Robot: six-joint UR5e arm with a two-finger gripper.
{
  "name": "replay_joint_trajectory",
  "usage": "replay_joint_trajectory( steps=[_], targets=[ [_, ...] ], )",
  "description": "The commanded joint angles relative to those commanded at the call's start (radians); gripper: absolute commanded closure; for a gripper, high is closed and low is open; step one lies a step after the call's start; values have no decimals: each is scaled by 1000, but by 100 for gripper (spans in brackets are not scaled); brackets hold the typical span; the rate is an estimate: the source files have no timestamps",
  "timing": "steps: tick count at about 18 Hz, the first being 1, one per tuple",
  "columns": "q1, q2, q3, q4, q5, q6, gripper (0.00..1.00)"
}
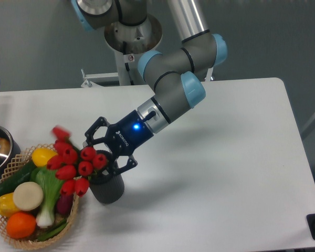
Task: Insert the flowers into the vase
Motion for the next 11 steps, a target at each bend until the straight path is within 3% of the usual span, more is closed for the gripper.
replay_joint_trajectory(
  steps=[4, 8, 11],
  targets=[
    [43, 69, -38, -2, 28, -5, 0],
    [83, 103, -46, -3, 37, -31, 0],
    [159, 135, -46, -3, 43, -54, 0]
  ],
)
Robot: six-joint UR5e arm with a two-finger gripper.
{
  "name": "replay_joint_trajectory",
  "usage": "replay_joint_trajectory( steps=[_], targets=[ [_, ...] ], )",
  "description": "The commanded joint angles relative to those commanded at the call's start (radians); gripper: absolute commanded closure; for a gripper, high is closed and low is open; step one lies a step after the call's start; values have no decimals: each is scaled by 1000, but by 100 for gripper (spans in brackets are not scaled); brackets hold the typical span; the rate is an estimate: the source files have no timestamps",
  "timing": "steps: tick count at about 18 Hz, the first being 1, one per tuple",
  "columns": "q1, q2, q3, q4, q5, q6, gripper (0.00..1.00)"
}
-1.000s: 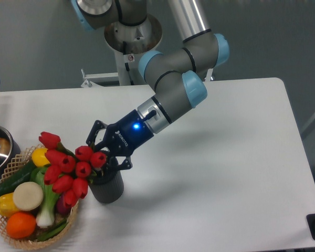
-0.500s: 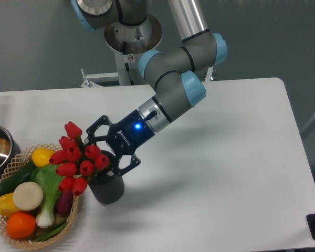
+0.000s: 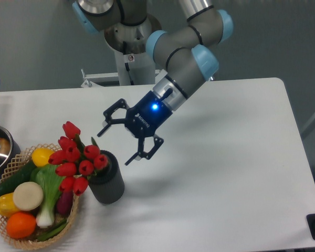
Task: Insert the flowers into the vase
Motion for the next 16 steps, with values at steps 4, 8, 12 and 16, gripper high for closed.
replay_joint_trajectory(
  steps=[4, 8, 12, 16],
  targets=[
    [77, 11, 9, 0, 34, 2, 0],
    [121, 11, 52, 0, 219, 6, 0],
    [151, 3, 136, -2, 490, 9, 0],
    [155, -11, 135, -6, 821, 102, 0]
  ],
)
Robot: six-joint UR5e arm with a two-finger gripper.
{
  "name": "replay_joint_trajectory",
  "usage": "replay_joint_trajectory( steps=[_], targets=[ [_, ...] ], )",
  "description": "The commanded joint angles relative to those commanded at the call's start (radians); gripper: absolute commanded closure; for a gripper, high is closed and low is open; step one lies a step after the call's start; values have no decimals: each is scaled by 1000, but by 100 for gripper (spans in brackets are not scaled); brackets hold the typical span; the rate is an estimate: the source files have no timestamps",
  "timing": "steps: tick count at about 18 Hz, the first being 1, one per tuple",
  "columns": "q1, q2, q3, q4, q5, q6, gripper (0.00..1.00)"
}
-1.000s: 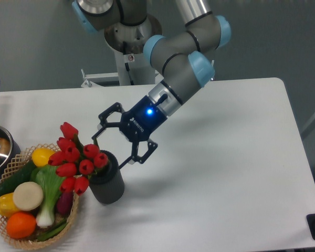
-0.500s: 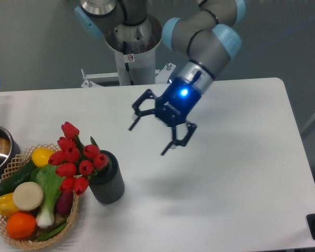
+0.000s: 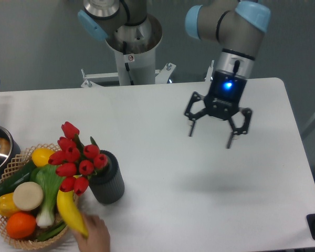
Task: Insert the flowers into the vase
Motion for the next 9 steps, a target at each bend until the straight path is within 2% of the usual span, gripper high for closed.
replay_joint_trajectory(
  steps=[2, 4, 9],
  targets=[
    [-2, -20, -5, 0, 151, 57, 0],
    [-2, -38, -6, -9, 242, 67, 0],
    [-2, -78, -15, -9, 295, 120, 0]
  ],
)
